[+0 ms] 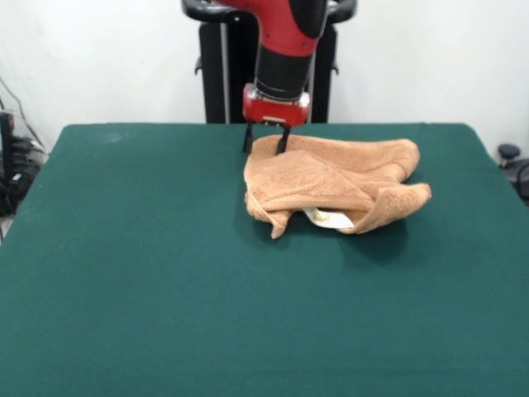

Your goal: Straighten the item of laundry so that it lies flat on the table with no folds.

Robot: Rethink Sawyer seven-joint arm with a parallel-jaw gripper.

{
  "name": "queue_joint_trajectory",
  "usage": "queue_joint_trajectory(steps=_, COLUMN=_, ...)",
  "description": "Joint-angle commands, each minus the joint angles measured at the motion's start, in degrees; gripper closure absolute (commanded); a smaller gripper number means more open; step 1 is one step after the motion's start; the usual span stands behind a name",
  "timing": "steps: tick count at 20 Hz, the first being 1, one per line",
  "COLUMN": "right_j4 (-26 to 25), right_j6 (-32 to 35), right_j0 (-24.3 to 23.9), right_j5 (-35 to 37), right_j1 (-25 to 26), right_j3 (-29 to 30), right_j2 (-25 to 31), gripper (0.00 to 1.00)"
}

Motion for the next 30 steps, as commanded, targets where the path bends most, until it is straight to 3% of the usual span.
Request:
queue_joint_trajectory(steps=1, right_j4=-0.2, right_j6=7.9, right_j0=-2.2, right_j5=2.8, right_j1=9.3, right_j3=-6.7, right_j2=6.9, gripper=0.0)
queue_joint_trajectory(steps=6, right_j4=0.0, right_j6=9.0, right_j0=-2.5, right_j5=0.2, right_j1=15.1, right_j3=-10.2, right_j2=8.2, gripper=0.0)
queue_joint_trajectory(steps=10, right_j4=2.2, right_j6=11.2, right_j0=-0.3, right_j5=-0.8, right_j1=15.8, right_j3=-9.9, right_j2=7.5, gripper=0.0)
queue_joint_trajectory(steps=16, right_j4=2.2, right_j6=12.1, right_j0=-1.3, right_j5=-0.6, right_j1=15.9, right_j3=-8.7, right_j2=8.2, gripper=0.0)
queue_joint_trajectory(steps=17, right_j4=2.5, right_j6=12.4, right_j0=-2.0, right_j5=0.1, right_j1=15.8, right_j3=-8.4, right_j2=8.5, gripper=1.0)
queue_joint_trajectory(steps=30, right_j4=0.8, right_j6=11.9, right_j0=-3.4, right_j5=-1.7, right_j1=15.7, right_j3=-7.3, right_j2=7.7, gripper=1.0)
